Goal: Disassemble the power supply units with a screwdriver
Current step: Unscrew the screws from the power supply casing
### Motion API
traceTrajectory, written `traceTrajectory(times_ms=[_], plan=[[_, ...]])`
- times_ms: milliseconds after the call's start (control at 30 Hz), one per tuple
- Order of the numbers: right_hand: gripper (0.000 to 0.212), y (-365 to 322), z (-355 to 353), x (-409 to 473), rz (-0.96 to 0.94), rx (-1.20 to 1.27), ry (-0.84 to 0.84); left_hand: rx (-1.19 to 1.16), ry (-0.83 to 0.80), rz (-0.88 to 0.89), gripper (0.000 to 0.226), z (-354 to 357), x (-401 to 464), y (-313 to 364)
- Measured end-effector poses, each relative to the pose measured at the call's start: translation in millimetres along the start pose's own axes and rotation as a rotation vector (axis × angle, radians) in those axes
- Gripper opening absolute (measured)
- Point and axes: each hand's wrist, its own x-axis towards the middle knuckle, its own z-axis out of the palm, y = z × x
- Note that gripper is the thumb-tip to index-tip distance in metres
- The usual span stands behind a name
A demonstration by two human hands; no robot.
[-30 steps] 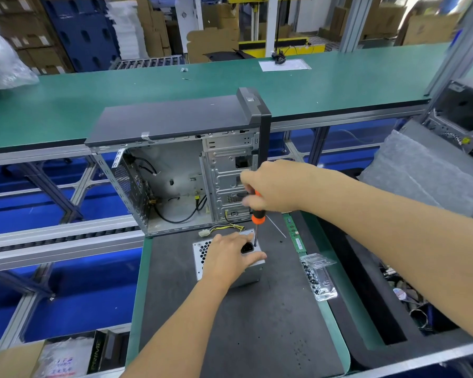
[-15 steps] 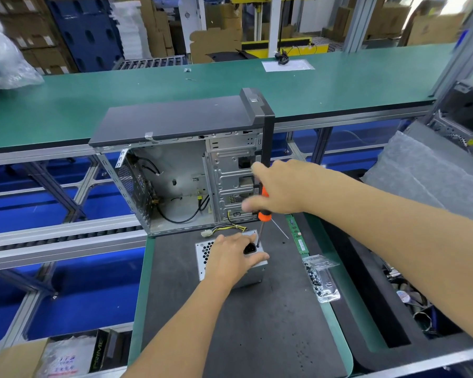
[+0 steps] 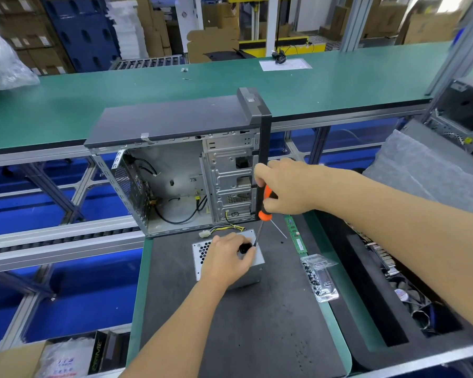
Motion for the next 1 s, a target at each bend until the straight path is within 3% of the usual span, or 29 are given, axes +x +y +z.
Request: traceTrajectory(times_ms=[100, 167, 233, 333, 400, 467, 567, 633, 767, 833, 900, 1000], plan=[[0.048, -1.9, 1.9, -0.2, 0.024, -0.069, 0.046, -0.024, 0.014, -0.013, 0.008, 0.1, -1.1, -0.2], [0.039, -0.9, 2.7, 1.3, -0.008, -0.086, 0.078, -0.024, 0.023, -0.014, 0.007, 0.6, -1.6, 0.0], [0.029, 0.4, 2.9, 1.8, -0.067, 0.056, 0.071, -0.020, 0.018, -0.011, 0.007, 0.4, -1.1, -0.1], [0.046, -3.6, 1.2, -0.4, -0.033, 0.244, 0.038, -0.021, -0.003, -0.019, 0.009, -0.2, 0.3, -1.1], [0.061, -9.5, 0.1, -1.2, 0.054, 0.025, 0.049, -0.028, -0.014, -0.025, 0.011, 0.2, -0.4, -0.3], [0.056, -11.4, -1.3, 1.6, 0.022, -0.210, 0.105, -0.024, -0.016, -0.029, 0.011, 0.9, -1.1, 0.2], [0.031, -11.2, -2.2, 1.5, -0.068, 0.096, 0.064, -0.029, -0.015, -0.032, 0.012, 0.2, -0.9, -0.2], [0.037, -14.2, -2.9, -1.5, -0.081, 0.267, 0.022, -0.031, -0.017, -0.030, 0.013, -0.2, -0.7, 0.5], [0.065, -24.2, -7.5, 1.9, 0.055, -0.076, 0.109, -0.037, -0.020, -0.023, 0.013, 0.8, -1.5, 0.7], [0.051, -24.0, -7.8, 5.3, 0.018, -0.073, 0.101, -0.031, -0.023, -0.022, 0.013, 0.9, -1.7, 0.2], [0.026, -21.9, -6.2, 4.9, -0.019, 0.123, 0.010, -0.031, -0.026, -0.021, 0.013, 0.6, -1.8, 0.5], [0.042, -23.4, -3.7, 0.5, 0.054, 0.089, 0.061, -0.029, -0.026, -0.024, 0.014, 0.0, -1.5, 2.0]])
